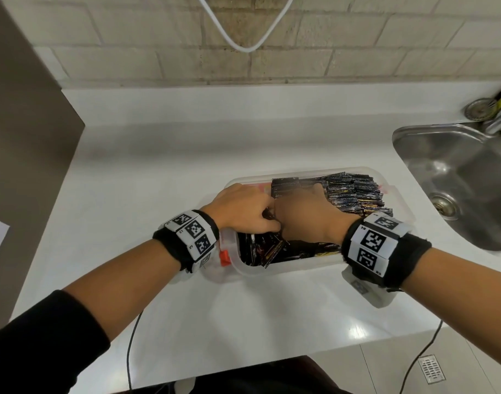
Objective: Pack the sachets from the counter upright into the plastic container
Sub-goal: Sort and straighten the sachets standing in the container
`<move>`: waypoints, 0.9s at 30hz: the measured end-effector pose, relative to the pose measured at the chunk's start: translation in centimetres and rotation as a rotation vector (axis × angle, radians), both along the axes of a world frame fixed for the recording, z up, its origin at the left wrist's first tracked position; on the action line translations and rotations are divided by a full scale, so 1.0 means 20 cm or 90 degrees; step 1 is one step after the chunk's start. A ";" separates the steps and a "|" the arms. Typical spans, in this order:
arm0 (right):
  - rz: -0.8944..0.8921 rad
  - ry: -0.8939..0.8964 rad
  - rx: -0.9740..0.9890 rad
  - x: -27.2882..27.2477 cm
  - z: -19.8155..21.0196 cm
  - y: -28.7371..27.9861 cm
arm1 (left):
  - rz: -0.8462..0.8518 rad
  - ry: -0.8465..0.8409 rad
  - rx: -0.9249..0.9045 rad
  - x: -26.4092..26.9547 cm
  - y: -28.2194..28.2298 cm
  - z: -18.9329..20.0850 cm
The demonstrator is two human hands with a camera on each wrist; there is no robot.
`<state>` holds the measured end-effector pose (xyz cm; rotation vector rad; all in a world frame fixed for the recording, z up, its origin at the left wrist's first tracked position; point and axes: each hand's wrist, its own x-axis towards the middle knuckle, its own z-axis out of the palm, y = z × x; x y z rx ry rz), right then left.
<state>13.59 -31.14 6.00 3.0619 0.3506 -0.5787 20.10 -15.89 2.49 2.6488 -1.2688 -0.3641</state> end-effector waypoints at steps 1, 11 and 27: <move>-0.002 -0.001 -0.001 0.00 0.00 0.00 | 0.000 0.008 -0.003 0.00 0.00 0.00; 0.030 -0.012 -0.004 -0.02 0.01 -0.03 | -0.007 0.015 -0.006 0.01 0.00 -0.01; 0.031 0.037 0.152 -0.01 0.00 -0.07 | -0.031 0.011 0.015 0.01 0.00 0.00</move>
